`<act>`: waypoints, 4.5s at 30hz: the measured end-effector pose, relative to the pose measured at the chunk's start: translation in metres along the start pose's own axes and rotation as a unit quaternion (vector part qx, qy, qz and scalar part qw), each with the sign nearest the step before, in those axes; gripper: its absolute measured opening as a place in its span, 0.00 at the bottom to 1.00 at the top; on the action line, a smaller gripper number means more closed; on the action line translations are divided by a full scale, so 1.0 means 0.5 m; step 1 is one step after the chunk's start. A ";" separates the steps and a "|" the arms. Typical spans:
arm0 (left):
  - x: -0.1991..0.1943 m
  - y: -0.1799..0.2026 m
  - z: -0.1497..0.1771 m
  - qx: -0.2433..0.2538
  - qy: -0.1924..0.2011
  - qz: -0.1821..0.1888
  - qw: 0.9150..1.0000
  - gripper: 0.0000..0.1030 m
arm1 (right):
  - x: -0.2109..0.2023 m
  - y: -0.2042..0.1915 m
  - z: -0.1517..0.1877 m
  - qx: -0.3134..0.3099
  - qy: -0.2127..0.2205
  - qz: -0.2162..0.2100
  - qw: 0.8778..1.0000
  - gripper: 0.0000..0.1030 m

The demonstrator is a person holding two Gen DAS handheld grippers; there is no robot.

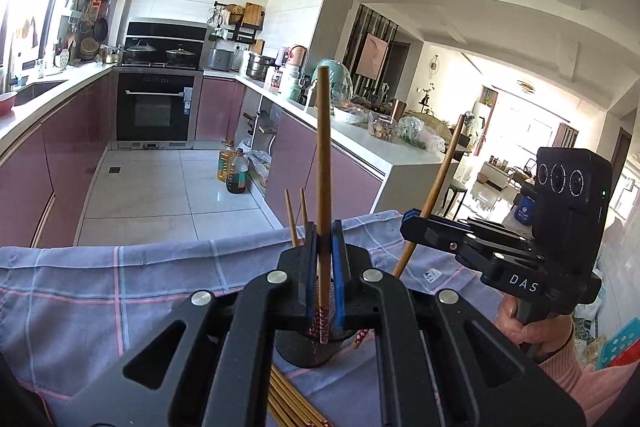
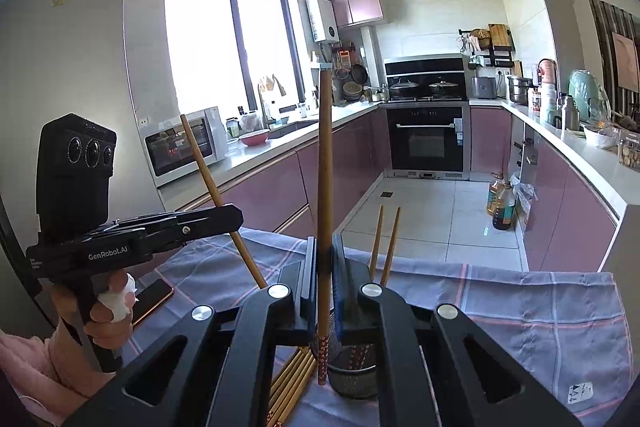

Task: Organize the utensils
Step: 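Raise the chopstick upright with the right gripper and insert it into the mesh cup, then release the chopstick into the cup and pull the right gripper back, then grasp a chopstick from the pile with the right gripper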

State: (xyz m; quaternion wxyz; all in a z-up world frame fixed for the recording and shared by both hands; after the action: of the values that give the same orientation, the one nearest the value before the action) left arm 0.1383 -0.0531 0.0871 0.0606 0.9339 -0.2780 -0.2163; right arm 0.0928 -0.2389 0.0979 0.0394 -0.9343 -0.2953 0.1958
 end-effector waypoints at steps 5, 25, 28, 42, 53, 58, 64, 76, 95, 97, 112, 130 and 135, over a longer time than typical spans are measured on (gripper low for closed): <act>0.018 0.016 -0.009 0.013 0.004 -0.011 1.000 0.07 | 0.012 0.014 -0.013 0.003 0.007 0.004 1.000 0.06; 0.149 0.037 0.086 0.063 -0.119 -0.030 0.990 0.07 | 0.132 0.079 0.082 0.055 -0.117 0.018 0.992 0.06; 0.173 0.030 0.093 0.060 -0.134 -0.029 0.989 0.07 | 0.148 0.090 0.093 0.065 -0.131 0.021 0.989 0.07; 0.205 -0.016 0.096 0.033 -0.134 -0.038 0.990 0.14 | 0.141 0.091 0.105 0.071 -0.114 0.039 0.990 0.22; 0.075 -0.090 0.150 0.006 -0.077 -0.084 0.993 0.34 | 0.067 -0.022 0.146 0.016 -0.098 -0.012 0.995 0.42; 0.048 -0.101 0.216 0.019 -0.097 -0.114 0.989 0.41 | 0.085 -0.062 0.210 0.021 -0.137 -0.039 0.990 0.43; 0.066 -0.105 0.313 0.021 -0.151 -0.114 0.982 0.41 | 0.137 -0.067 0.295 0.057 -0.194 -0.039 0.978 0.43; 0.110 -0.096 0.393 0.018 -0.200 -0.116 0.973 0.41 | 0.153 -0.061 0.345 0.076 -0.220 -0.011 0.972 0.42; 0.141 -0.095 0.411 0.039 -0.219 -0.139 0.965 0.43 | 0.173 -0.062 0.358 0.046 -0.231 0.021 0.972 0.36; 0.140 -0.095 0.411 0.038 -0.219 -0.138 0.965 0.43 | 0.175 -0.060 0.358 0.045 -0.233 0.024 0.971 0.33; 0.150 -0.099 0.414 0.042 -0.228 -0.131 0.964 0.37 | 0.198 -0.073 0.354 0.019 -0.246 0.046 0.968 0.21; 0.137 -0.115 0.405 -0.010 -0.211 -0.139 0.967 0.01 | 0.172 -0.032 0.346 0.090 -0.211 0.035 0.973 0.05; 0.113 -0.105 0.395 -0.008 -0.198 -0.121 0.973 0.01 | 0.157 -0.043 0.333 0.078 -0.206 0.011 0.975 0.05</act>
State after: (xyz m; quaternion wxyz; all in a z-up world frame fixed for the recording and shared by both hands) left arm 0.1202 -0.0385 -0.1238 -0.0143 0.8987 -0.1680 -0.4050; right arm 0.0752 -0.1838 -0.0779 0.0483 -0.8713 -0.2702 0.4068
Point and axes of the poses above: each gripper's, at about its wrist camera, not at the fingertips, and x roughly the way its jaws point, y to its right, z to its underside, the point moved 3 cm from there along x, roughly the way its jaws point, and after that the axes turned 4 degrees about -z, right-handed, at the moved point
